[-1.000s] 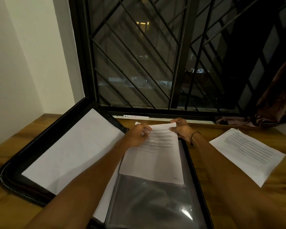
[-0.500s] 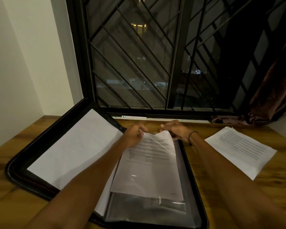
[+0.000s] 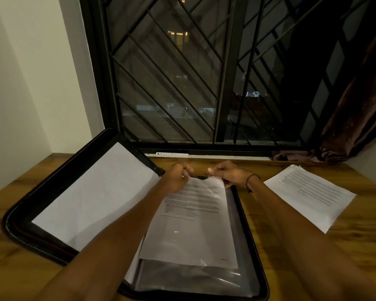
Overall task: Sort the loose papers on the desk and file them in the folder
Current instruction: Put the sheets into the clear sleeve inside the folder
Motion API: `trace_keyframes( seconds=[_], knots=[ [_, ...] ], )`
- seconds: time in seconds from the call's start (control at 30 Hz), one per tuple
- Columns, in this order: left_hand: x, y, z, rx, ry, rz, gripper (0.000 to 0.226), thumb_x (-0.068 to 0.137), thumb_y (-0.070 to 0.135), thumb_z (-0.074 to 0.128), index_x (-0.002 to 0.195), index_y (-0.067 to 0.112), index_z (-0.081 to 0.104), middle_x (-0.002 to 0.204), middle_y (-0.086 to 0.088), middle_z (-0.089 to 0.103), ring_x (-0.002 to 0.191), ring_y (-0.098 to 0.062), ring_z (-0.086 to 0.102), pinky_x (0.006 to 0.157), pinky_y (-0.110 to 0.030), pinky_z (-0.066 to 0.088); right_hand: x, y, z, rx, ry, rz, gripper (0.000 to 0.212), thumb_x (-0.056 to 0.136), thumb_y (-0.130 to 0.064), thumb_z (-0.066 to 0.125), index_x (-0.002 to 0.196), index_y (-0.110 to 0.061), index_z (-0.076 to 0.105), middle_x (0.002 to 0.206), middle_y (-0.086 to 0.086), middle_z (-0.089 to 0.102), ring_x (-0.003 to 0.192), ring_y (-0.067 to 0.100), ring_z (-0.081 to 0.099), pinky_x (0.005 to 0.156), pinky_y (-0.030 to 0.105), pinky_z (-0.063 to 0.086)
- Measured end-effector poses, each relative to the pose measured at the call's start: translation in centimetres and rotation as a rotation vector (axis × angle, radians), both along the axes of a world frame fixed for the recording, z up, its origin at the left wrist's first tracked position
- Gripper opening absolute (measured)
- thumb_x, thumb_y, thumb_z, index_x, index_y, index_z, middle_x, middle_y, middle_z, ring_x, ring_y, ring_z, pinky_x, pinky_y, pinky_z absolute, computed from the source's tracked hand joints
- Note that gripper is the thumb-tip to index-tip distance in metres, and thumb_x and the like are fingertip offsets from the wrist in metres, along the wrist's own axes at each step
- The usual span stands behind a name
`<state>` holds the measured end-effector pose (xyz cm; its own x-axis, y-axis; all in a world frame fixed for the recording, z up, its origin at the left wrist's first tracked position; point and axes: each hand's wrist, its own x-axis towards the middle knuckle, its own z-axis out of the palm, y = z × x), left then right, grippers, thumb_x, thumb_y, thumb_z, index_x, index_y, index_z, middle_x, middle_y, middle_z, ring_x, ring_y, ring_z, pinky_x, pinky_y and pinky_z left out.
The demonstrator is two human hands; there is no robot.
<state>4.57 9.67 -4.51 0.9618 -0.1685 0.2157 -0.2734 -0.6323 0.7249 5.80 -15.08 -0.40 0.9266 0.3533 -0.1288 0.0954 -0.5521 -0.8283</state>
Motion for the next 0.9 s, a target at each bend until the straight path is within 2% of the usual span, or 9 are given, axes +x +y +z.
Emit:
trace_keyframes(
  seconds=[0.13,0.23,0.33,0.5,0.6,0.67,0.77,0.83,0.9],
  knots=[
    [0.2,-0.3,0.2,0.0,-0.002,0.014,0.021,0.096,0.01,0.06,0.096,0.031,0.065,0.107,0.013,0.064,0.099,-0.008,0.063,0.091,-0.032,0.056,0.4,-1.3,-0.2,0.002,0.052,0.115,0.024,0.095,-0.025,0.073,0.112,-0.008,0.07,0.107,0.012,0.075,0.099,0.025,0.076,0.077,0.035,0.063],
    [0.4,-0.6,0.1,0.003,0.027,0.014,0.024,0.094,0.01,0.061,0.093,0.033,0.067,0.105,0.013,0.065,0.097,-0.009,0.064,0.093,-0.037,0.057,0.4,-1.4,-0.6,0.034,0.023,0.051,0.022,0.102,-0.026,0.063,0.109,-0.007,0.071,0.099,0.007,0.077,0.096,0.024,0.076,0.076,0.035,0.063],
    [0.5,-0.8,0.2,0.079,0.041,-0.028,0.022,0.093,0.013,0.063,0.092,0.035,0.067,0.104,0.013,0.067,0.099,-0.007,0.064,0.096,-0.039,0.056,0.4,-1.1,-0.8,-0.066,-0.009,0.07,0.027,0.098,-0.032,0.068,0.105,-0.007,0.072,0.095,0.009,0.077,0.09,0.024,0.076,0.079,0.036,0.064],
    [0.2,-0.5,0.4,0.164,0.03,-0.043,0.021,0.091,0.018,0.068,0.086,0.038,0.062,0.107,0.008,0.067,0.099,-0.009,0.063,0.097,-0.04,0.055,0.6,-1.5,-0.9,-0.042,0.008,0.131,0.021,0.095,-0.022,0.073,0.107,-0.005,0.075,0.102,0.014,0.078,0.102,0.032,0.075,0.094,0.054,0.059],
    [0.1,-0.7,0.7,0.182,0.057,-0.031,0.012,0.093,0.023,0.068,0.096,0.034,0.067,0.1,0.011,0.066,0.097,-0.008,0.063,0.097,-0.038,0.054,0.6,-1.5,-1.2,0.015,-0.048,0.047,0.014,0.097,-0.016,0.07,0.102,-0.005,0.077,0.098,0.012,0.079,0.101,0.035,0.074,0.095,0.057,0.058],
    [-0.1,-0.6,1.5,0.209,0.078,-0.028,0.008,0.096,0.028,0.066,0.103,0.029,0.069,0.095,0.014,0.063,0.098,-0.01,0.062,0.096,-0.037,0.053,0.5,-1.2,-1.1,0.021,-0.071,0.024,0.013,0.098,-0.014,0.068,0.099,-0.005,0.078,0.095,0.012,0.079,0.1,0.039,0.073,0.092,0.056,0.057],
    [0.4,-0.2,1.9,0.189,0.108,-0.024,0.01,0.096,0.036,0.065,0.096,0.028,0.07,0.096,0.013,0.066,0.096,-0.011,0.062,0.097,-0.041,0.053,0.5,-0.8,-1.1,0.003,-0.048,0.016,0.015,0.099,-0.012,0.066,0.099,-0.003,0.078,0.092,0.008,0.079,0.095,0.034,0.074,0.091,0.051,0.058],
    [0.7,0.3,1.9,0.164,0.149,-0.003,0.018,0.09,0.047,0.07,0.095,0.03,0.07,0.098,0.011,0.071,0.094,-0.01,0.064,0.094,-0.042,0.055,0.3,-0.6,-0.8,0.008,-0.005,0.042,0.019,0.097,-0.019,0.07,0.099,-0.002,0.079,0.094,0.009,0.079,0.095,0.031,0.073,0.093,0.049,0.057],
    [0.8,0.4,2.0,0.146,0.186,-0.028,0.031,0.079,0.058,0.076,0.094,0.03,0.072,0.093,0.007,0.072,0.089,-0.012,0.067,0.083,-0.037,0.057,0.2,-0.8,-0.7,0.02,0.056,0.086,0.042,0.084,-0.042,0.081,0.101,-0.003,0.079,0.103,0.022,0.076,0.099,0.036,0.07,0.098,0.055,0.053]
  ],
)
